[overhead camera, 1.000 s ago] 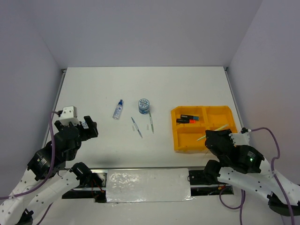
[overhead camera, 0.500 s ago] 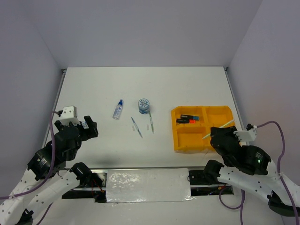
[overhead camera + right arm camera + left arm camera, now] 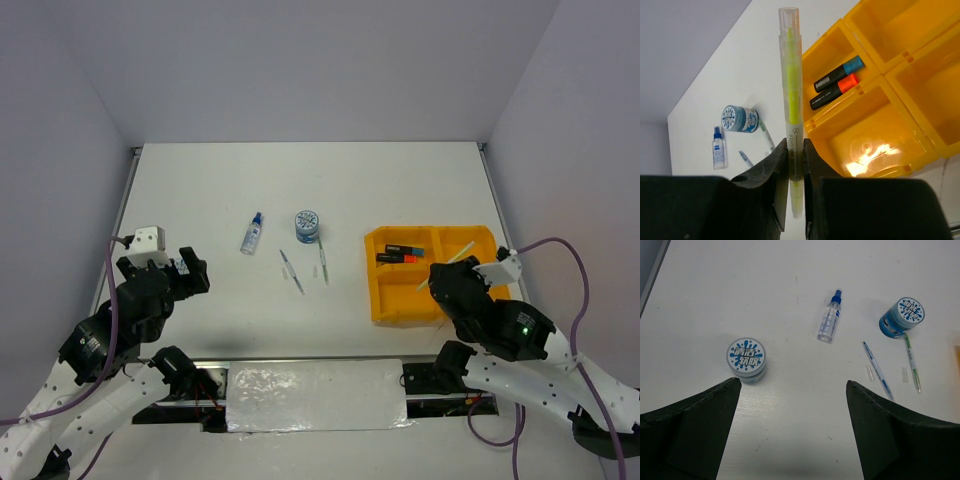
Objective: Sort the stationery into containers
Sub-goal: Place the pen in the storage box, then pick up the pen from the center of the board, then pick up the pen cap from the center of the board.
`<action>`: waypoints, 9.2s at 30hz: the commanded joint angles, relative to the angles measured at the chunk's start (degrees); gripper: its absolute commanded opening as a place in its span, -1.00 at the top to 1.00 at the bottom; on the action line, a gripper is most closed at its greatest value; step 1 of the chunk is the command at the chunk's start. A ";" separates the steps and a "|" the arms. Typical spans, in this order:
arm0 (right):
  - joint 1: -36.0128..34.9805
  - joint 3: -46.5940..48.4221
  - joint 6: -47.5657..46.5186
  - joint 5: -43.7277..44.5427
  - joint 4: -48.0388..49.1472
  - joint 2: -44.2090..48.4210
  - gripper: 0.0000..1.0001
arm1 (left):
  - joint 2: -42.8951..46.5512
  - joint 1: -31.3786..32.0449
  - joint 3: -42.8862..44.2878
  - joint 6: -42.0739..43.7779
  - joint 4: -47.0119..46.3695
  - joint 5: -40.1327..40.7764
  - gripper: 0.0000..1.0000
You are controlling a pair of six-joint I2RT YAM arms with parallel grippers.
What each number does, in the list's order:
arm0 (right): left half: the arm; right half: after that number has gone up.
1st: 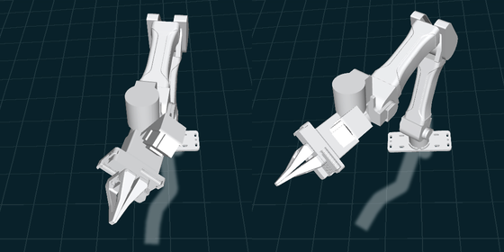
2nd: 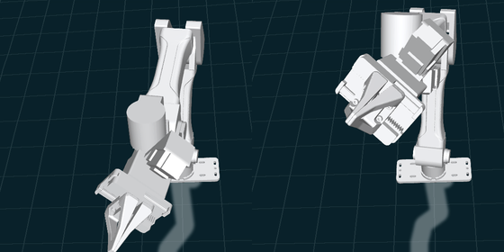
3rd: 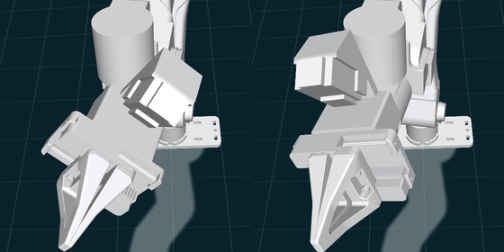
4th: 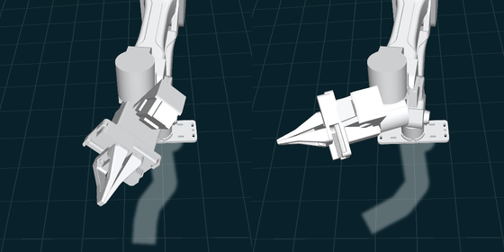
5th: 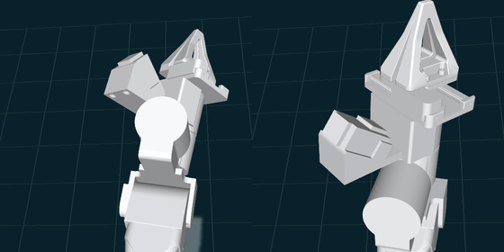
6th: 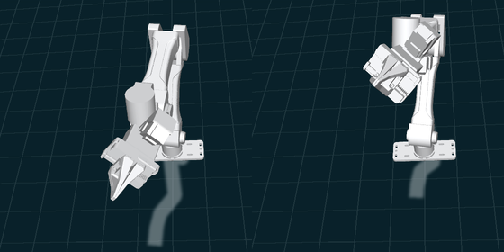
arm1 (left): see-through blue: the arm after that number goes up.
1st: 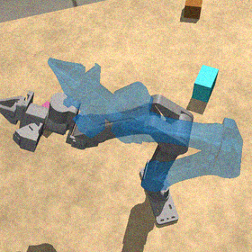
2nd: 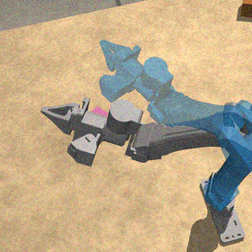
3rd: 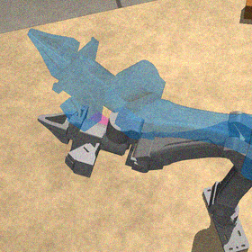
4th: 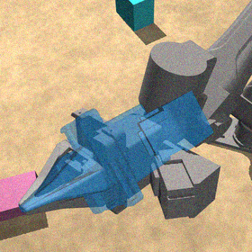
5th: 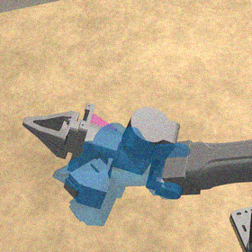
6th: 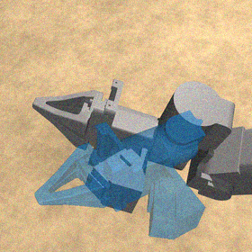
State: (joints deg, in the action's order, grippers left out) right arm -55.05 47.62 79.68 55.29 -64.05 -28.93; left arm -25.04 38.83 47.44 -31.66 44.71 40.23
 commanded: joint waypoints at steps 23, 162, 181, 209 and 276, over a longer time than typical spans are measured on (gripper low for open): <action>27.09 -10.00 -22.02 -26.46 27.58 -3.16 1.00 | 0.43 0.11 -0.16 0.72 -3.05 0.55 -0.99; 3.10 34.74 -62.45 -49.48 34.61 -90.96 0.55 | -5.11 -16.24 -0.42 4.94 -6.65 -9.38 -0.99; 3.37 41.07 -54.90 -37.89 24.59 -71.02 1.00 | -6.95 -17.03 -0.77 5.91 -7.71 -11.66 -0.99; 3.28 33.16 -51.38 -44.12 28.19 -57.38 1.00 | -8.98 -20.02 -1.03 6.70 -8.41 -12.89 -0.99; 10.05 11.01 -55.33 -46.94 27.31 -29.70 1.00 | -73.39 5.56 15.66 -28.55 -20.80 -11.22 -0.30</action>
State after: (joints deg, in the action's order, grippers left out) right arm -45.32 59.48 25.43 8.75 -38.57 -60.27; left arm -97.03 44.21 60.49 -58.94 24.25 28.45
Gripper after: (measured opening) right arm 0.044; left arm 0.660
